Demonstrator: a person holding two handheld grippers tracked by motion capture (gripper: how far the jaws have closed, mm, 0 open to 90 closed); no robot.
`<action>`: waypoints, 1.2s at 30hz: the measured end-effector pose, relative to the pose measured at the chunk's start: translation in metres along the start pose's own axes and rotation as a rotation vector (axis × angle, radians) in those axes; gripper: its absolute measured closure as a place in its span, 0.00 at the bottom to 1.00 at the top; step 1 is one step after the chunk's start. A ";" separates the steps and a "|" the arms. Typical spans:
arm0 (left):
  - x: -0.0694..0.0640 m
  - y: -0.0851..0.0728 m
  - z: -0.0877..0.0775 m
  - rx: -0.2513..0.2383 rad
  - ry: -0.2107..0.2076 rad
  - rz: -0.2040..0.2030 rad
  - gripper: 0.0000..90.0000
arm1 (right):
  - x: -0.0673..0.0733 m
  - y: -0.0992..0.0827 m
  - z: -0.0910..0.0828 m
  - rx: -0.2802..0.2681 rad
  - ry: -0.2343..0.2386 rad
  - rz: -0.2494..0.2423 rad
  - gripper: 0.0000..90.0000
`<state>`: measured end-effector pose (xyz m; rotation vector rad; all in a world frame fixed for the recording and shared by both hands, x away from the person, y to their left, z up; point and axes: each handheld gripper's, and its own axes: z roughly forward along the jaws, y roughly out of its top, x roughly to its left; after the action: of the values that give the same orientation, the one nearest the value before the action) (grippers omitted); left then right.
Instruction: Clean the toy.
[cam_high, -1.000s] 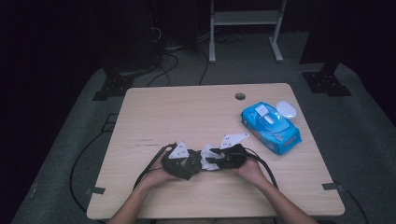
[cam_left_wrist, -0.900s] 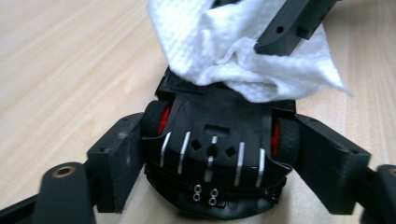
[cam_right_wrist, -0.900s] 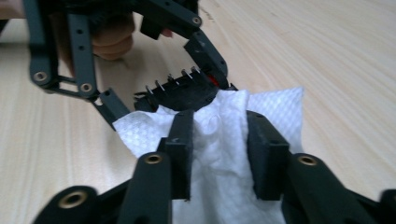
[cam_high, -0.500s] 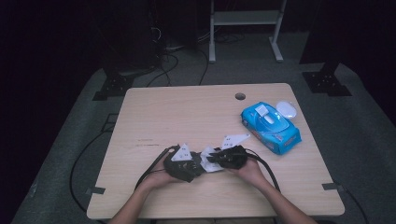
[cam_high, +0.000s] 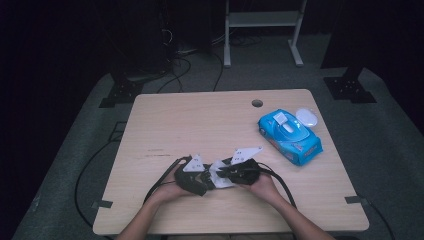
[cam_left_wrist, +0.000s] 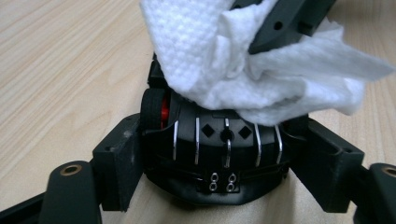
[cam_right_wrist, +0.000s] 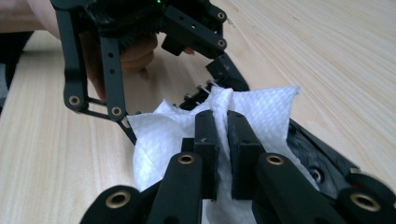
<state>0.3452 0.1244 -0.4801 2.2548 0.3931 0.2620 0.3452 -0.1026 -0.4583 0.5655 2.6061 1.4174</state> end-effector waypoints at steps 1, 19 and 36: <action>-0.001 0.001 0.000 0.003 0.005 0.012 0.27 | 0.000 0.000 0.000 0.002 -0.002 0.002 0.93; -0.002 0.004 -0.002 -0.009 0.029 0.054 0.27 | -0.006 0.000 -0.004 0.021 -0.024 0.001 0.93; -0.005 0.006 0.001 -0.004 0.038 0.091 0.27 | -0.013 0.019 0.013 0.004 -0.105 -0.024 0.94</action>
<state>0.3423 0.1184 -0.4763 2.2695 0.3102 0.3535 0.3658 -0.0886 -0.4507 0.5903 2.5257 1.3377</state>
